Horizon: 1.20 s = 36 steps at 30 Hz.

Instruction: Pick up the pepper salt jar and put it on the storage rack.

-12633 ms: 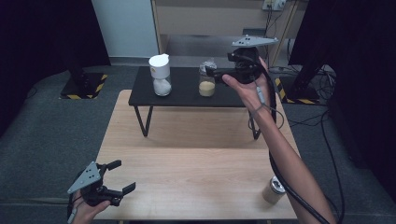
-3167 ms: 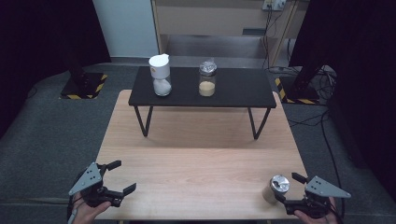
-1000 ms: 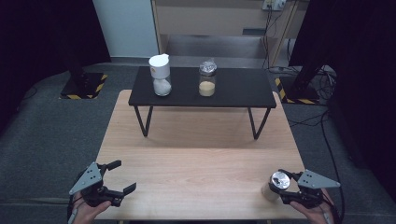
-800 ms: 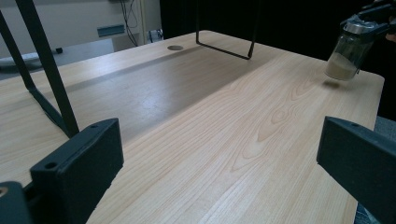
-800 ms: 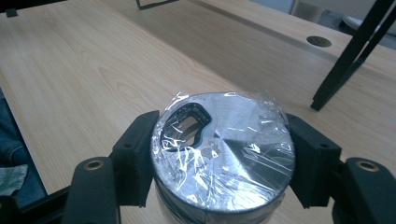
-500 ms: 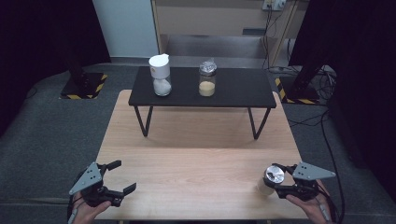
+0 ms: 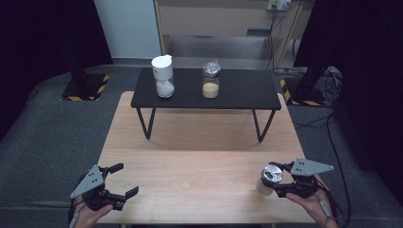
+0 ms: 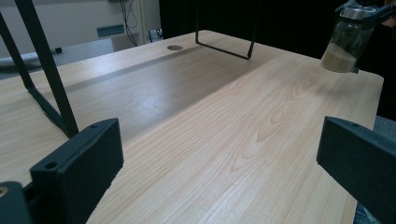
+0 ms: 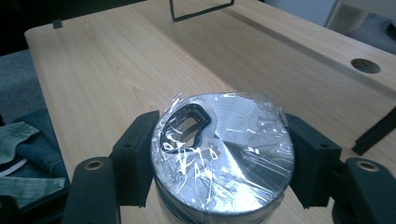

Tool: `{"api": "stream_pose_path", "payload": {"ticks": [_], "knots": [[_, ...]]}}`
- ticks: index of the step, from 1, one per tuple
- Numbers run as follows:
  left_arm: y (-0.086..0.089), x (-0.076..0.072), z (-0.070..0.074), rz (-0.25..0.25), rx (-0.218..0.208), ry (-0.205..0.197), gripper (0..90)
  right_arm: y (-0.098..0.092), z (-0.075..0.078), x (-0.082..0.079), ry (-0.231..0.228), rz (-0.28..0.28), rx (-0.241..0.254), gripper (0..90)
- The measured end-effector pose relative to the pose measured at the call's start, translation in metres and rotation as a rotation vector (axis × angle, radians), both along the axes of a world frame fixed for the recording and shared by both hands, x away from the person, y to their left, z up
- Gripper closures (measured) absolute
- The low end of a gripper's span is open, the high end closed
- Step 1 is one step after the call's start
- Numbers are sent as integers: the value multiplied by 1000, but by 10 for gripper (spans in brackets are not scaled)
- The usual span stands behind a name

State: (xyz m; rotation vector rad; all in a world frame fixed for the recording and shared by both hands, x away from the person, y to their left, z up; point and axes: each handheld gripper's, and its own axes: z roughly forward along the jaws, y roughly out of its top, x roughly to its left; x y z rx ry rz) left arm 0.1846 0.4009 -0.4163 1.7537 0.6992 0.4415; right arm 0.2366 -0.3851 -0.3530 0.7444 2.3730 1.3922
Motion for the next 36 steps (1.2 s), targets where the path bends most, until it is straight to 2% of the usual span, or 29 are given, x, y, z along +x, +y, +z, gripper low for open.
{"api": "stream_pose_path", "payload": {"ticks": [13,23,36], "knots": [[0,0,0,-2,0,0,0,17,18,18,14,46,-9,351],[0,0,0,-3,-1,1,0,25,31,28,27,56,3,351],[0,1,0,-5,-3,2,0,40,58,40,42,63,-16,351]]}}
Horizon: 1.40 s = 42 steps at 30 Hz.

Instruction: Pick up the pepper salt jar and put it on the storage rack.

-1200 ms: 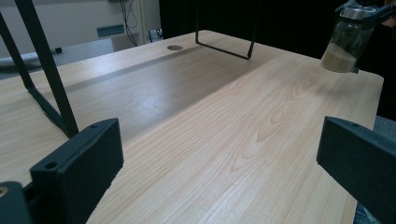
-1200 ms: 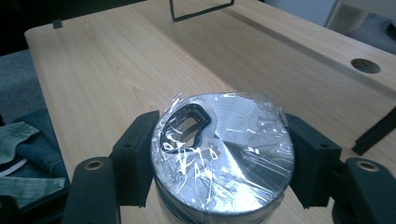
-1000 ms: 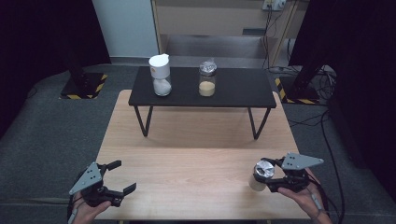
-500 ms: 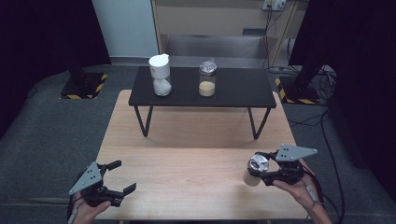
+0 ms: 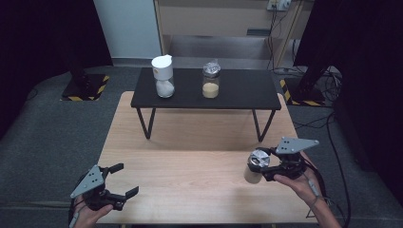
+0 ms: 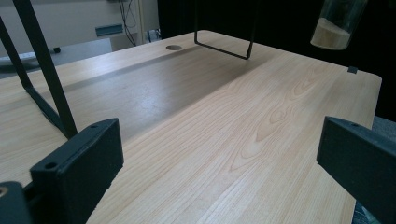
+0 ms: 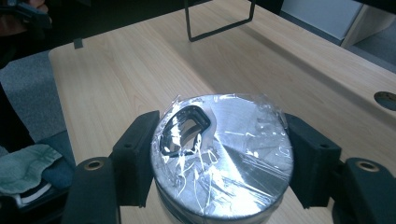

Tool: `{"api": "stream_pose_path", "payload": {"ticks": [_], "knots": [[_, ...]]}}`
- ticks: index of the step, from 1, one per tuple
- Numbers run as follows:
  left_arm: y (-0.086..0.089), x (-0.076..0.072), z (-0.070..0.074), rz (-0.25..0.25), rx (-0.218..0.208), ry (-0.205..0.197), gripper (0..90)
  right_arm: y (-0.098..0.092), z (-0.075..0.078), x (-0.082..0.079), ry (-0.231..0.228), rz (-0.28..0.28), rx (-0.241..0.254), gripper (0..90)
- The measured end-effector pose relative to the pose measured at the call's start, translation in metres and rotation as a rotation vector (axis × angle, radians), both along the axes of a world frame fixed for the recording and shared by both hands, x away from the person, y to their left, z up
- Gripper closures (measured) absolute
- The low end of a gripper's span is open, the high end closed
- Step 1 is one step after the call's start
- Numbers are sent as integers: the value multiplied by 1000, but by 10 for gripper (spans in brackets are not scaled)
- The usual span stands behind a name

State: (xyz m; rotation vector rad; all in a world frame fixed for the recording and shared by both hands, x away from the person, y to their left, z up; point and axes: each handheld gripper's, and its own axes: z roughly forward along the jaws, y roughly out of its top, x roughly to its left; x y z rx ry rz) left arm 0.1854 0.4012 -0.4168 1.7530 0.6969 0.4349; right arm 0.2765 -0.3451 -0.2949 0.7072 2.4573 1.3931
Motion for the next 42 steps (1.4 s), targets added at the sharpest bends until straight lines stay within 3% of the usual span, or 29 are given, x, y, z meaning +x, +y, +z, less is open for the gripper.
{"api": "stream_pose_path", "payload": {"ticks": [15,42], "knots": [[0,1,0,-2,-2,2,0,18,35,9,-3,-23,-31,351],[0,0,0,-3,-2,2,0,31,96,25,0,-79,-35,352]]}}
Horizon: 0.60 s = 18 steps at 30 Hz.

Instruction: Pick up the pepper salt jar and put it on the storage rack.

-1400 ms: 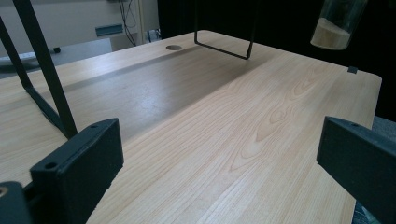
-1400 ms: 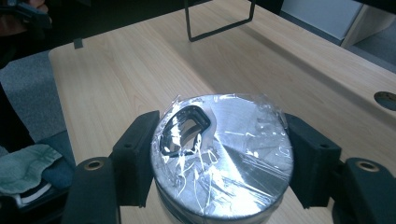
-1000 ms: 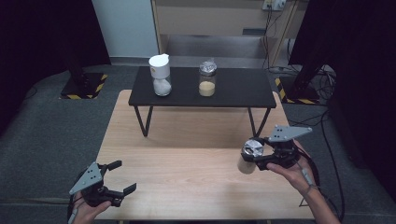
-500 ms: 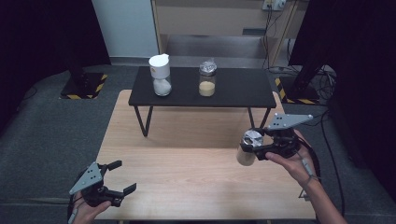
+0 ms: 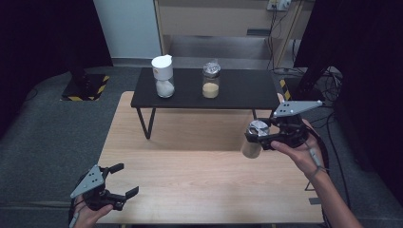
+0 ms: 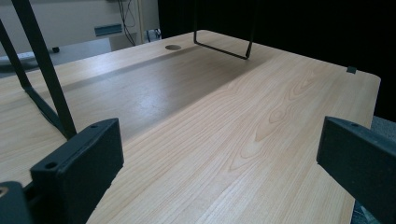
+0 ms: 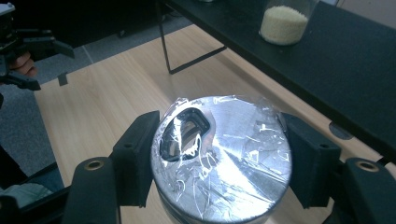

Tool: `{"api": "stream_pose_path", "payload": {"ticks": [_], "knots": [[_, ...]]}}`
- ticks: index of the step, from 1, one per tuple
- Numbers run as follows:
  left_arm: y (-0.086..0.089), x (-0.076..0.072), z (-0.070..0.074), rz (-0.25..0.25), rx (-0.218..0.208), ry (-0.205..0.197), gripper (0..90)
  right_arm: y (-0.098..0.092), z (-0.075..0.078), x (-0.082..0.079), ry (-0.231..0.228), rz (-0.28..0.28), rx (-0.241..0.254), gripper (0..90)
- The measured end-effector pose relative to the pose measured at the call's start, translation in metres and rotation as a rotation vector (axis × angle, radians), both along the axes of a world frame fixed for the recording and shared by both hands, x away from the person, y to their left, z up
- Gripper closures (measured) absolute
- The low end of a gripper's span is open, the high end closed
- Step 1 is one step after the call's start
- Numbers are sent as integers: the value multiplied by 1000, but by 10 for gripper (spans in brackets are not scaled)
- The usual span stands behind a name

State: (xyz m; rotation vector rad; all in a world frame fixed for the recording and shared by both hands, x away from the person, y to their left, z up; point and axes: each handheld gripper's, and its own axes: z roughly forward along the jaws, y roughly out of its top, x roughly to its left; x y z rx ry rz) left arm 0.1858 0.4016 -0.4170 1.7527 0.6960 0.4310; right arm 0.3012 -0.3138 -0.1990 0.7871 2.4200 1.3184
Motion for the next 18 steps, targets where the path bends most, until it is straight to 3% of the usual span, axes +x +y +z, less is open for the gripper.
{"api": "stream_pose_path", "payload": {"ticks": [7,18], "knots": [[0,0,0,-2,3,-1,0,5,19,6,-5,-14,1,352],[0,0,0,-3,3,0,0,12,35,17,4,-48,2,352]]}}
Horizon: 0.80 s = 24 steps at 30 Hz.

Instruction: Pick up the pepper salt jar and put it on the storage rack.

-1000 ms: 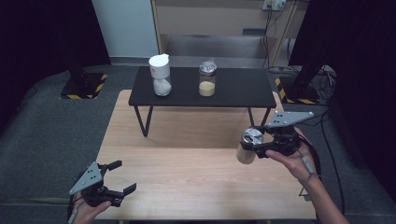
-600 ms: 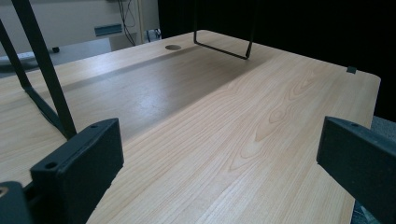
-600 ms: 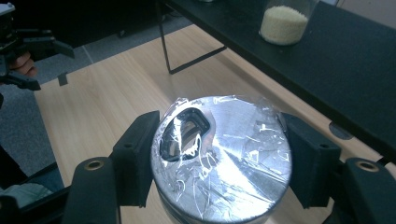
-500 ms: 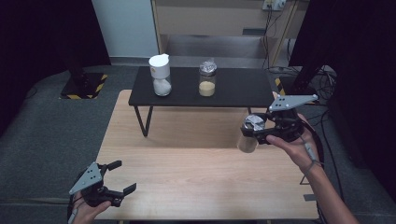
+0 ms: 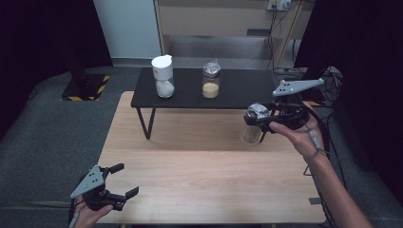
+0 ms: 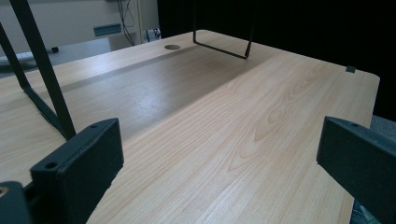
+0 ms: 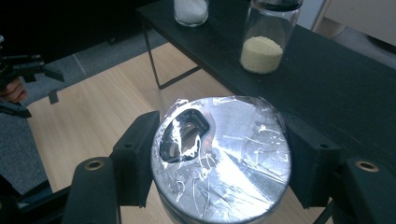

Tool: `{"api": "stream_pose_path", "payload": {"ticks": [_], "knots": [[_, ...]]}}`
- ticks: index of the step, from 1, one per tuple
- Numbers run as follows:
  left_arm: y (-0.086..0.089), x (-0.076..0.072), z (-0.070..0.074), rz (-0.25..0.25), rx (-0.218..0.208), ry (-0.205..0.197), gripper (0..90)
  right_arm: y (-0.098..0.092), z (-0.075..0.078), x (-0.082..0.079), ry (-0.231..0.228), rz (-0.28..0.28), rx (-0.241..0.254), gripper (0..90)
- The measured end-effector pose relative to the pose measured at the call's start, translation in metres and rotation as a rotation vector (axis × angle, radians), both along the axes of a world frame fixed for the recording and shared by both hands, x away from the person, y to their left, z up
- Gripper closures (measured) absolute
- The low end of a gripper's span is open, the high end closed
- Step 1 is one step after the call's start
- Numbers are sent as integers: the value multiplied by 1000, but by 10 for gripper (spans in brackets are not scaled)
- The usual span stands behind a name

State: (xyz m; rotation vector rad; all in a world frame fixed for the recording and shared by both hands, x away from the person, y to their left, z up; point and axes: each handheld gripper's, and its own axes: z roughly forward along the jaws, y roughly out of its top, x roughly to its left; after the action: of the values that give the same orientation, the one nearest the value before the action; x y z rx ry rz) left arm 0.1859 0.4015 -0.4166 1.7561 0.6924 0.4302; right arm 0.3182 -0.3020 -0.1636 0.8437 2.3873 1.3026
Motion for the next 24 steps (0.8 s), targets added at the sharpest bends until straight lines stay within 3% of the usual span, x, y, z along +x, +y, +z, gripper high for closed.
{"api": "stream_pose_path", "payload": {"ticks": [24], "knots": [[1,1,-1,0,-5,2,0,20,29,30,-21,-117,2,352]]}}
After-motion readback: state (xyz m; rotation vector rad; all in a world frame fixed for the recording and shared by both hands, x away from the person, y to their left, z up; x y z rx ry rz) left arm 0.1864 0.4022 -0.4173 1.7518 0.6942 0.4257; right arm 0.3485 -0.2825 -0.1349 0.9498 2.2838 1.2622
